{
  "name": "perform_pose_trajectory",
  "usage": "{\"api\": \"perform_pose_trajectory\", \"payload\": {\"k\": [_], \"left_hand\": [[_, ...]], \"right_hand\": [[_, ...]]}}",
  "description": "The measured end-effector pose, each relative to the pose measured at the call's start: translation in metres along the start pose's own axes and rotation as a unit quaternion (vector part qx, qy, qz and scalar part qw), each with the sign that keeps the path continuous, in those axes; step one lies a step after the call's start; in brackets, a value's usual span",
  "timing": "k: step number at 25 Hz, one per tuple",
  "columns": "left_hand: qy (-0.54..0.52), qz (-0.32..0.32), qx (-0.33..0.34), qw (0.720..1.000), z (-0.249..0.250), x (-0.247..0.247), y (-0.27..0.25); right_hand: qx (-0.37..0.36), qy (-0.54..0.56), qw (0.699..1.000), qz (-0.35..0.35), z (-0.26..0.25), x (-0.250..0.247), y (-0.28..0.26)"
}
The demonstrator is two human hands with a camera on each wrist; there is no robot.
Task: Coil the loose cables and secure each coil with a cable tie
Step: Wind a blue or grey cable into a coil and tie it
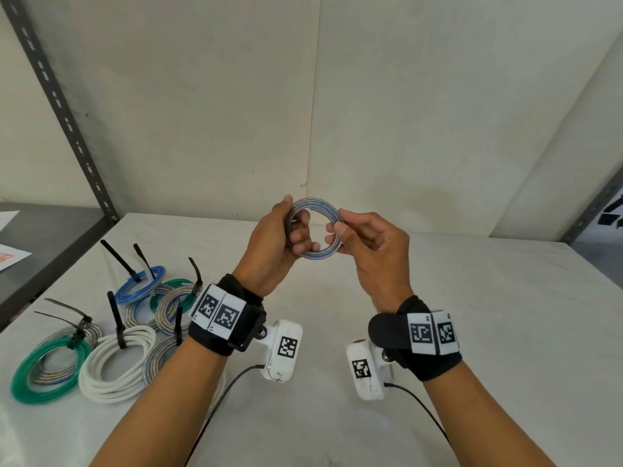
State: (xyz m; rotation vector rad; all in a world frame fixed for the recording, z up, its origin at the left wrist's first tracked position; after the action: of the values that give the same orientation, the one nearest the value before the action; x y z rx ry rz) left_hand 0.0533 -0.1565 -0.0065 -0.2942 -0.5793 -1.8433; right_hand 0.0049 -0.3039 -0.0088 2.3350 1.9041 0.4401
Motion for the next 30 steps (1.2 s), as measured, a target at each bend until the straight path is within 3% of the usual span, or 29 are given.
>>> {"api": "perform_pose_trajectory", "payload": {"k": [4, 6, 8, 12, 16, 21, 24, 27, 30], "left_hand": [[0.208, -0.129, -0.046, 0.968, -0.001, 0.001, -0.006], [0.248, -0.155, -0.036, 0.955, -0.002, 0.005, -0.011], [0.229, -0.135, -0.016, 0.964, -0.002, 0.007, -0.011], [0.106, -0.052, 0.007, 0.993, 0.007, -0.001, -0.002], [0.013, 0.010, 0.024, 1.000, 0.009, -0.002, 0.000], [-0.012, 0.003, 0.018, 1.000, 0.004, -0.002, -0.001], [0.117, -0.065, 0.024, 0.991, 0.011, -0.008, -0.001], [0.281, -0.169, 0.037, 0.944, 0.020, -0.011, -0.008], [0.326, -0.194, 0.024, 0.925, 0.023, -0.014, -0.012]], "right_hand": [[-0.031, -0.205, 0.973, -0.100, -0.013, -0.012, 0.006], [-0.038, -0.252, 0.960, -0.117, -0.016, -0.014, 0.006], [-0.039, -0.235, 0.965, -0.108, -0.019, -0.016, 0.004], [-0.014, -0.113, 0.993, -0.014, -0.013, -0.019, 0.002], [0.024, -0.004, 1.000, 0.013, 0.004, 0.002, -0.011], [0.017, 0.038, 0.998, 0.038, 0.004, 0.009, -0.011], [0.014, -0.023, 1.000, -0.011, -0.005, -0.004, -0.002], [0.005, -0.119, 0.989, -0.087, -0.011, -0.013, 0.003], [0.020, -0.163, 0.978, -0.128, -0.013, -0.017, 0.004]]}}
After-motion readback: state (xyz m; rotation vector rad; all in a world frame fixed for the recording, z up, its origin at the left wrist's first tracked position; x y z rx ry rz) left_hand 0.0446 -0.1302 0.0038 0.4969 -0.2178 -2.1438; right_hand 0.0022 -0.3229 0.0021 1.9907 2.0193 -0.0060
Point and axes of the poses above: each hand's wrist, its own y-axis towards the middle knuckle, its own x-axis out of the palm, z = x × y, the point moved 4 cm from there along y, towards the middle knuckle, and after that the axes turned 12 degrees about x, right-handed, at the moved point
